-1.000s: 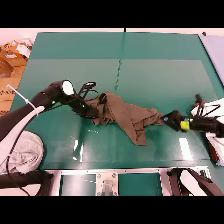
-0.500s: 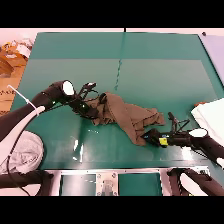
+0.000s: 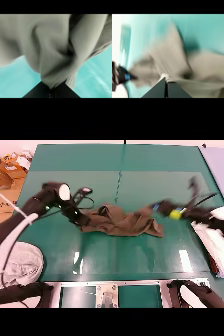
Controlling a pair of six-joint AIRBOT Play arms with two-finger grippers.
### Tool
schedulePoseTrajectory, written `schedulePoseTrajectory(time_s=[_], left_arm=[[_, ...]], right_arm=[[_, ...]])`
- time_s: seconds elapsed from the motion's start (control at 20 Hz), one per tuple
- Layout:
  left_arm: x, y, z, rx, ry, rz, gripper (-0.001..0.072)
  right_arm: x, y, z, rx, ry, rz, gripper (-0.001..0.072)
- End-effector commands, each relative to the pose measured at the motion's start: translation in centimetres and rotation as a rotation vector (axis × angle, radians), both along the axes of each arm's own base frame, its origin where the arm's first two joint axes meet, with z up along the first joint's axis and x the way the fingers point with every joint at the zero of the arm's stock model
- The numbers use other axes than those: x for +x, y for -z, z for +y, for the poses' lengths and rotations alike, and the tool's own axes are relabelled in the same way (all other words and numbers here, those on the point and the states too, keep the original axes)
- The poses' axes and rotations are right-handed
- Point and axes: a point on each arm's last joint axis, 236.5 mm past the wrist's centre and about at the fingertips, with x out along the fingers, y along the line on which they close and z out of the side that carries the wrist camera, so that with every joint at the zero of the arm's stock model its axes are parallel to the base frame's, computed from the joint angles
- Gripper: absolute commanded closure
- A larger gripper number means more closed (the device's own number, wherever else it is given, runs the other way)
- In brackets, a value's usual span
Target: Fold the shirts.
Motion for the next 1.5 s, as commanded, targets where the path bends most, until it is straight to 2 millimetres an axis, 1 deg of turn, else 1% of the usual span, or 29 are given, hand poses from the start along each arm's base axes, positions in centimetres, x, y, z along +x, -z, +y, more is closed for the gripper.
schedulePoseTrajectory(time_s=[0.0,0.05,0.1,0.15,0.25,0.35,0.4,0.45,0.5,0.55,0.6,0.65,0.7,0.75,0.85,0.9,0.95,1.0,1.05,1.1,1.15,1.2,1.25,1.3,1.35,1.4,1.45], left_arm=[[3.4,-10.0,3.9,0.098,-0.034,-0.290,0.0681],[4.0,-14.1,4.1,0.073,-0.048,-0.393,0.0680],[4.3,-18.5,4.4,0.044,-0.062,-0.498,0.0680],[4.1,-23.3,5.0,0.015,-0.079,-0.615,0.0680],[2.8,-31.9,6.8,-0.010,-0.084,-0.832,0.0680],[1.0,-38.8,9.0,-0.012,-0.108,-1.010,0.0680],[0.2,-41.2,9.8,-0.015,-0.125,-1.073,0.0681],[-0.4,-43.0,10.3,-0.026,-0.139,-1.119,0.0681],[-0.8,-44.2,10.5,-0.037,-0.146,-1.149,0.0681],[-0.8,-44.9,10.5,-0.046,-0.147,-1.171,0.0681],[-0.4,-45.2,10.3,-0.051,-0.145,-1.189,0.0681],[0.2,-45.1,10.0,-0.047,-0.143,-1.192,0.0681],[1.4,-44.2,9.5,-0.039,-0.135,-1.170,0.0681],[2.7,-42.9,8.9,-0.024,-0.127,-1.134,0.0681],[6.0,-38.5,7.1,0.008,-0.101,-1.017,0.0681],[8.0,-35.6,5.8,0.002,-0.084,-0.941,0.0681],[9.9,-32.4,4.0,-0.046,-0.068,-0.854,0.0681],[11.6,-28.6,2.0,-0.118,-0.057,-0.742,0.0681],[12.9,-24.9,0.5,-0.182,-0.058,-0.625,0.0681],[13.9,-20.7,-1.1,-0.239,-0.052,-0.500,0.0681],[14.8,-16.9,-2.3,-0.270,-0.031,-0.401,0.0680],[15.4,-12.9,-3.6,-0.294,-0.012,-0.306,0.0680],[15.8,-9.4,-4.5,-0.311,-0.014,-0.226,0.0679],[15.8,-6.2,-5.8,-0.341,-0.019,-0.145,0.0679],[15.6,-3.6,-6.9,-0.375,-0.032,-0.071,0.0662],[15.3,-2.0,-7.1,-0.385,-0.053,-0.017,0.0326],[15.1,-1.3,-6.5,-0.371,-0.092,0.021,-0.0005]], right_arm=[[0.5,-16.9,-5.9,-0.110,0.162,-0.354,0.0698],[-0.4,-20.6,-7.4,-0.145,0.209,-0.420,0.0697],[-1.5,-23.5,-8.2,-0.173,0.240,-0.469,0.0697],[-2.6,-25.8,-8.7,-0.196,0.262,-0.511,0.0698],[-5.0,-30.2,-9.3,-0.254,0.315,-0.614,0.0698],[-7.6,-33.9,-9.5,-0.316,0.371,-0.715,0.0697],[-8.6,-35.0,-9.5,-0.336,0.398,-0.744,0.0697],[-9.6,-35.5,-9.5,-0.353,0.424,-0.759,0.0698],[-10.3,-35.2,-9.4,-0.386,0.437,-0.749,0.0698],[-10.7,-34.2,-9.6,-0.402,0.451,-0.707,0.0698],[-10.8,-32.8,-9.9,-0.414,0.458,-0.655,0.0698],[-10.7,-30.9,-10.4,-0.420,0.463,-0.600,0.0698],[-10.3,-29.0,-10.8,-0.414,0.462,-0.550,0.0698],[-9.8,-26.6,-11.2,-0.390,0.459,-0.494,0.0698],[-8.5,-20.7,-12.0,-0.328,0.449,-0.357,0.0697],[-7.8,-16.9,-12.6,-0.290,0.444,-0.268,0.0698],[-7.3,-13.3,-13.0,-0.254,0.442,-0.187,0.0698],[-6.9,-9.3,-13.4,-0.213,0.447,-0.100,0.0698],[-6.8,-5.5,-13.5,-0.181,0.450,-0.029,0.0698],[-6.8,-1.8,-13.5,-0.154,0.451,0.036,0.0698],[-7.0,2.1,-13.3,-0.125,0.456,0.099,0.0698],[-7.3,5.5,-12.9,-0.099,0.462,0.157,0.0697],[-7.8,8.8,-12.5,-0.073,0.472,0.220,0.0698],[-8.2,11.6,-12.1,-0.063,0.470,0.266,0.0697],[-8.7,13.7,-11.9,-0.055,0.468,0.305,0.0698],[-9.1,15.1,-11.8,-0.051,0.466,0.345,0.0698],[-9.1,15.8,-11.8,-0.055,0.453,0.364,0.0698]])
